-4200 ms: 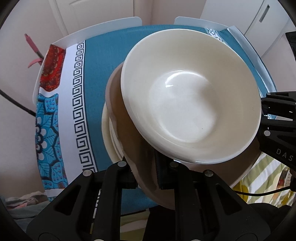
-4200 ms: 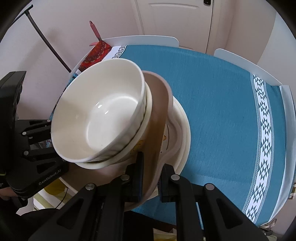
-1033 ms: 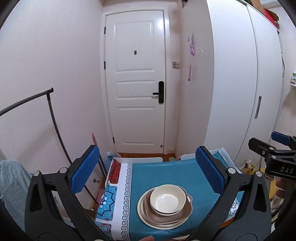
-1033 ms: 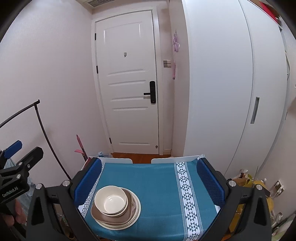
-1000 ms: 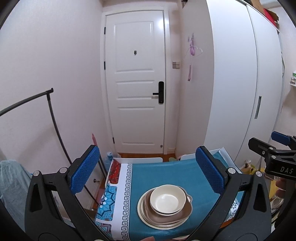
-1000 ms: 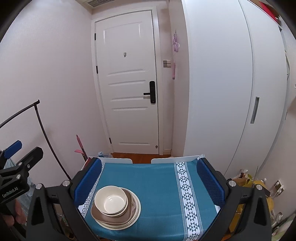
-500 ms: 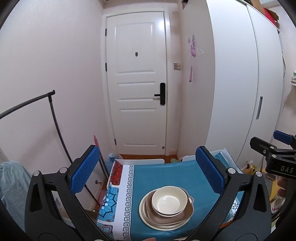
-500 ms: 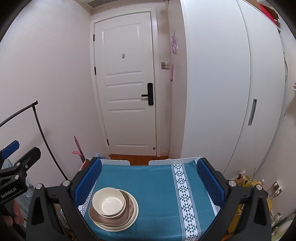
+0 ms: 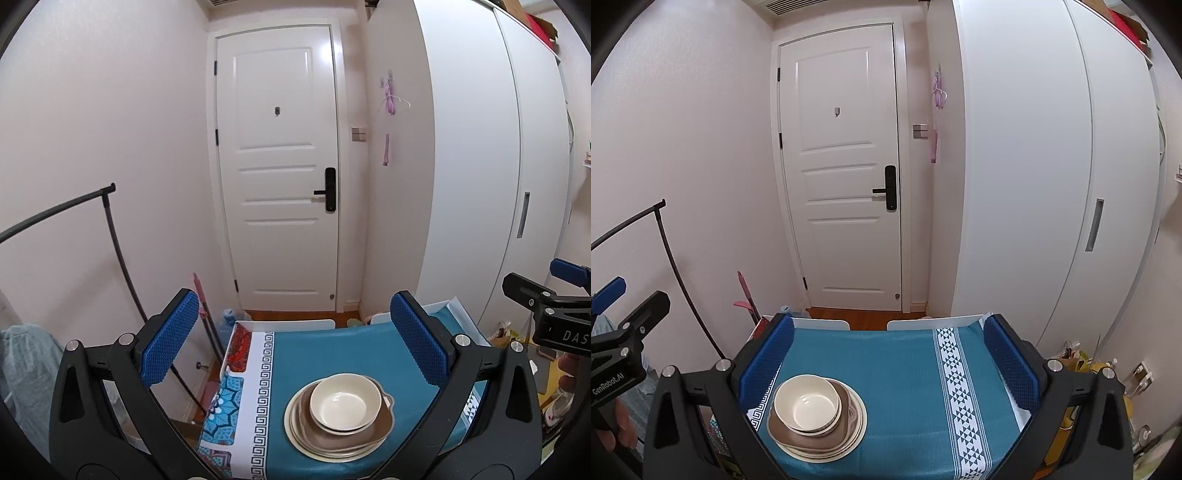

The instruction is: Organize plates and bowls

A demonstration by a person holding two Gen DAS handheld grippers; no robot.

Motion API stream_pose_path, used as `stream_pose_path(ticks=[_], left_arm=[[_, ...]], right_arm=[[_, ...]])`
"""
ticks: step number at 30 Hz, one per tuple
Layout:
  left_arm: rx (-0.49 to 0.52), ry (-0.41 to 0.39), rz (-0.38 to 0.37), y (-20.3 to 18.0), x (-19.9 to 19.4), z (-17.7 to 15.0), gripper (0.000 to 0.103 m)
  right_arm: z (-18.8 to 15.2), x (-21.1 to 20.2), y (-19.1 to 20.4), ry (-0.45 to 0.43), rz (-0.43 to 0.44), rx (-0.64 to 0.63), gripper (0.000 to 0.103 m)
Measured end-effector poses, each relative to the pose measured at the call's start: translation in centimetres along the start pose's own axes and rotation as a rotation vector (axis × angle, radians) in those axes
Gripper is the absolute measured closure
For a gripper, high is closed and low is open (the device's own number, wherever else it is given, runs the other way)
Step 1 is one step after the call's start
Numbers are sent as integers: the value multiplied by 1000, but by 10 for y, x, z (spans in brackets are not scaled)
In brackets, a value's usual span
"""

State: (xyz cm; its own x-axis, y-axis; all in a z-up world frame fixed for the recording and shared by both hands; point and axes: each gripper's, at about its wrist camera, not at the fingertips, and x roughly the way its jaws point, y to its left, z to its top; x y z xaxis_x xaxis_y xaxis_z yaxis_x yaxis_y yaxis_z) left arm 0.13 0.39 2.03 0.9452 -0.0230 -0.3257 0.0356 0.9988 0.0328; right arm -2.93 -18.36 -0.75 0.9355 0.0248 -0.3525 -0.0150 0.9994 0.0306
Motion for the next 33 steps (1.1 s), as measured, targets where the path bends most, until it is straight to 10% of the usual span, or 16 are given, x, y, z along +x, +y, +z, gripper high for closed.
stream_pose_path(ticks=[33], left_arm=[[-14, -24, 29, 12, 10, 3, 0]], right_arm=[[6, 12, 11, 1, 12, -36, 1]])
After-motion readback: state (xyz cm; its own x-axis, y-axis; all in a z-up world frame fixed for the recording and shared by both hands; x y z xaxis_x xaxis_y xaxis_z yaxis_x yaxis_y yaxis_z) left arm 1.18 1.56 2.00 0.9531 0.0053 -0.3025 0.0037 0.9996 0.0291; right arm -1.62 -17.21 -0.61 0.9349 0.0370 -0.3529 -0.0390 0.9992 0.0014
